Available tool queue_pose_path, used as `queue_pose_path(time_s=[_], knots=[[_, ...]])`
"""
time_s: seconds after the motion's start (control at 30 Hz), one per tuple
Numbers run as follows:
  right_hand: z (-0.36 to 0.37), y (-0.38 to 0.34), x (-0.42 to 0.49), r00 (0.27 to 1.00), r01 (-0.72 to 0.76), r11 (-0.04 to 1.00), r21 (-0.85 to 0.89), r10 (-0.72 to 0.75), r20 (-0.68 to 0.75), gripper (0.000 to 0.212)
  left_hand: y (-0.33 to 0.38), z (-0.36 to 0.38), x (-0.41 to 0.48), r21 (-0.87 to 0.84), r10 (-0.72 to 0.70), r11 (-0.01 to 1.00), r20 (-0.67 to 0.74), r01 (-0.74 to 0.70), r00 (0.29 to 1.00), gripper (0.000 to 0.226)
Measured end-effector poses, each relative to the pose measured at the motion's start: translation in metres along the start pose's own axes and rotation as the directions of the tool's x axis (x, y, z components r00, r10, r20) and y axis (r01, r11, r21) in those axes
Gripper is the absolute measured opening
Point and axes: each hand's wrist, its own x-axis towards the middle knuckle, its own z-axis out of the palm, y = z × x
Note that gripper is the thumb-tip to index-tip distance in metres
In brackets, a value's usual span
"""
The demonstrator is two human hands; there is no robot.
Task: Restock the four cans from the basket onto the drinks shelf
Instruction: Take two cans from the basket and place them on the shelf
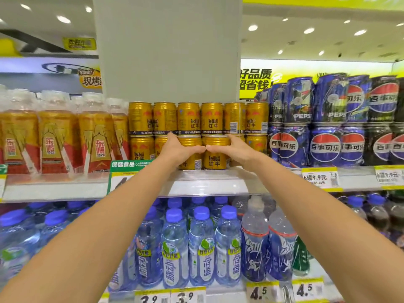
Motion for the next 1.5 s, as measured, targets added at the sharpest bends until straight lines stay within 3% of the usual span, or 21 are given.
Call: queue_pose_path(time_s=[0.1,0.27,0.33,0.47,0.53,0.7,0.83,0.93,1.17,1.27,1.37,1.43,1.5], knots=[[-0.001,-0.002,-0.003,0.999,-0.011,1.000,-0.009,0.012,0.033,0.066,0.003,-0.002,-0.003,0.037,-0.008,0.999,0.020,0.008,1.000,0.104],[-0.003,-0.001,-0.002,0.998,-0.029,1.000,0.012,0.028,0.061,0.071,0.001,-0.005,-0.007,0.023,0.019,1.000,0.076,-0.021,0.997,0.090],[-0.002,-0.002,-0.003,0.996,-0.054,0.998,0.012,0.053,0.078,0.081,0.002,-0.009,-0.008,0.002,0.024,1.000,0.126,-0.024,0.992,0.077],[-0.002,-0.002,0.000,0.990,-0.088,0.996,0.023,0.085,0.116,0.126,-0.002,-0.012,-0.010,-0.022,0.045,0.999,0.157,-0.042,0.987,0.067],[-0.002,-0.001,0.001,0.990,-0.080,0.996,0.033,0.076,0.119,0.130,-0.005,-0.009,-0.010,-0.043,0.056,0.998,0.147,-0.050,0.988,0.067],[0.001,-0.002,-0.002,0.993,-0.066,0.997,0.035,0.062,0.098,0.122,-0.013,-0.004,-0.010,-0.006,0.074,0.997,0.040,-0.074,0.996,0.077],[0.002,-0.002,-0.001,0.993,-0.074,0.996,0.045,0.069,0.095,0.089,-0.014,-0.002,-0.010,0.073,0.076,0.994,0.023,-0.077,0.997,0.080],[0.002,-0.001,0.000,0.993,-0.082,0.996,0.036,0.078,0.086,0.091,-0.012,-0.002,-0.011,0.128,0.075,0.989,0.009,-0.076,0.997,0.081],[0.003,-0.003,-0.012,0.990,0.055,0.990,-0.129,-0.071,-0.126,0.073,-0.005,-0.012,-0.028,0.077,0.174,0.982,-0.040,-0.171,0.984,0.086],[0.009,-0.006,-0.029,0.889,0.161,0.836,-0.525,-0.354,-0.290,0.071,-0.004,-0.022,-0.049,0.282,0.338,0.911,-0.094,-0.300,0.937,0.083],[0.024,-0.018,-0.058,0.795,0.228,0.535,-0.813,-0.584,-0.162,0.074,-0.013,-0.044,-0.077,0.583,0.506,0.705,-0.013,-0.404,0.863,0.084],[0.039,-0.024,-0.080,0.830,0.259,0.330,-0.908,-0.557,0.034,0.084,-0.024,-0.065,-0.096,0.716,0.514,0.552,0.112,-0.428,0.851,0.090],[0.058,-0.028,-0.101,0.891,0.274,0.200,-0.941,-0.420,0.170,0.089,-0.038,-0.088,-0.114,0.790,0.431,0.446,0.223,-0.422,0.874,0.097]])
